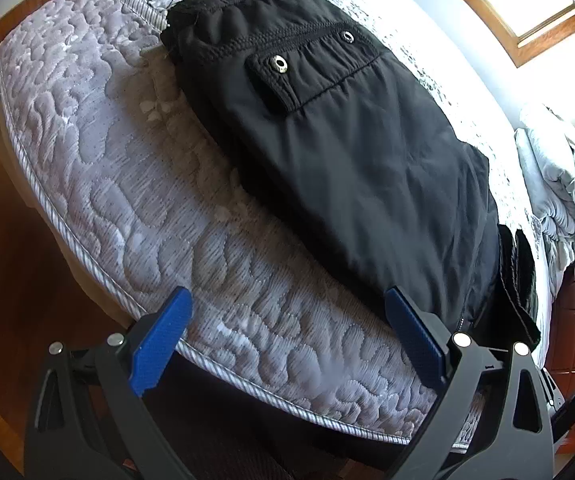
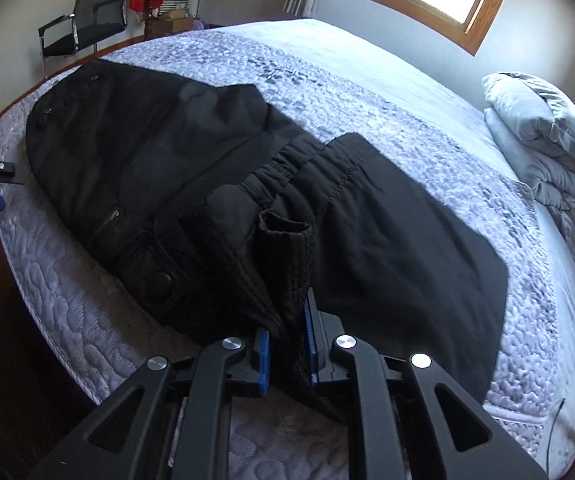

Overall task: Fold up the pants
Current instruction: 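Lay the leg hems onto the pants and open the right tool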

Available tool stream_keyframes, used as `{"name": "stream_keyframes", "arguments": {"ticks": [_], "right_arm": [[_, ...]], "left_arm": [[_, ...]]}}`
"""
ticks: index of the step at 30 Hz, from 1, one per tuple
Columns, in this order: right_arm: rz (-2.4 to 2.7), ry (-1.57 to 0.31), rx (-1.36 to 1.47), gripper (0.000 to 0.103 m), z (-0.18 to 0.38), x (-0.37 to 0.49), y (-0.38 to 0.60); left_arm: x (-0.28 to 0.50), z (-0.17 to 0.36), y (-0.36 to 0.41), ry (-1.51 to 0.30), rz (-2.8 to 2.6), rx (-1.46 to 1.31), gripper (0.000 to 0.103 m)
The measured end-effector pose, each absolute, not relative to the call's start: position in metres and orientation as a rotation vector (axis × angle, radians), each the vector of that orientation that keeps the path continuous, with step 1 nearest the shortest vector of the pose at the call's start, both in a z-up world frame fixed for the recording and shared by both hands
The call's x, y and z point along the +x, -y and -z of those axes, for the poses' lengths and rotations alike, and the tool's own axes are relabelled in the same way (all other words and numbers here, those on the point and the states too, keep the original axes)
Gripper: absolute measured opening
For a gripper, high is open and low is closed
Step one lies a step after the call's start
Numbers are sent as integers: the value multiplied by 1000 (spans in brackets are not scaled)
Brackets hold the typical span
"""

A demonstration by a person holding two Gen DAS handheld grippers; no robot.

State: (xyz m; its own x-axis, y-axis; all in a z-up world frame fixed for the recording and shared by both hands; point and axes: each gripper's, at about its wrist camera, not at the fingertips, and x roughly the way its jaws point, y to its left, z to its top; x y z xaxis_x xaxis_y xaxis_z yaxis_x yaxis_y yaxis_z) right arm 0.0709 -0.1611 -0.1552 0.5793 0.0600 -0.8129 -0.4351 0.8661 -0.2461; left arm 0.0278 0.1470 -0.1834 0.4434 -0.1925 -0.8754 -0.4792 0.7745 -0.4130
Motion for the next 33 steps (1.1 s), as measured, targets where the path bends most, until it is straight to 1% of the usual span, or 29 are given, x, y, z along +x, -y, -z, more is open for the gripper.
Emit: {"name": "stream_keyframes", "arguments": {"ticks": [3, 6, 8, 9, 11, 12, 13, 14, 18, 21, 23, 25, 26, 27, 28, 29, 30, 31, 33], "right_arm": [[-306, -916, -467, 14, 163, 71, 158], [-311, -938, -425, 15, 168, 75, 163], [-330, -947, -393, 19, 167, 77, 169], [-341, -951, -383, 23, 168, 77, 170], [-391, -967, -330, 37, 163, 75, 175], [-420, -977, -295, 50, 161, 73, 177], [-461, -987, -241, 60, 158, 70, 180], [-513, -1004, -169, 63, 153, 67, 185], [-546, -983, -13, 62, 135, 59, 201], [-487, -959, -39, 62, 125, 60, 202], [-469, -953, -96, 61, 125, 61, 196], [-446, -945, -161, 52, 129, 62, 190], [-440, -950, -196, 51, 132, 64, 186], [-436, -955, -211, 46, 135, 70, 185], [-423, -962, -224, 39, 138, 72, 184], [-417, -973, -226, 39, 141, 73, 184], [-425, -981, -220, 33, 144, 76, 185], [-436, -989, -210, 19, 146, 76, 186], [-455, -1008, -192, 7, 149, 79, 185]], "left_arm": [[28, 185, -142, -1122, -197, -697, 97], [27, 185, -140, -1124, -198, -699, 97], [28, 185, -140, -1126, -195, -700, 97], [27, 186, -138, -1126, -193, -698, 97], [29, 186, -139, -1127, -194, -698, 97], [28, 187, -140, -1128, -193, -700, 97], [28, 187, -139, -1128, -193, -702, 97], [28, 187, -142, -1129, -193, -703, 97], [28, 189, -143, -1134, -197, -710, 97], [27, 191, -142, -1139, -197, -713, 97], [28, 191, -140, -1142, -187, -718, 97], [28, 190, -138, -1141, -180, -713, 97], [28, 190, -137, -1140, -180, -708, 97], [28, 190, -137, -1140, -181, -705, 97], [28, 190, -137, -1141, -181, -708, 97], [28, 190, -137, -1141, -182, -712, 97], [28, 190, -138, -1141, -185, -719, 97], [28, 190, -139, -1141, -188, -723, 97], [27, 190, -142, -1139, -195, -727, 97]]}}
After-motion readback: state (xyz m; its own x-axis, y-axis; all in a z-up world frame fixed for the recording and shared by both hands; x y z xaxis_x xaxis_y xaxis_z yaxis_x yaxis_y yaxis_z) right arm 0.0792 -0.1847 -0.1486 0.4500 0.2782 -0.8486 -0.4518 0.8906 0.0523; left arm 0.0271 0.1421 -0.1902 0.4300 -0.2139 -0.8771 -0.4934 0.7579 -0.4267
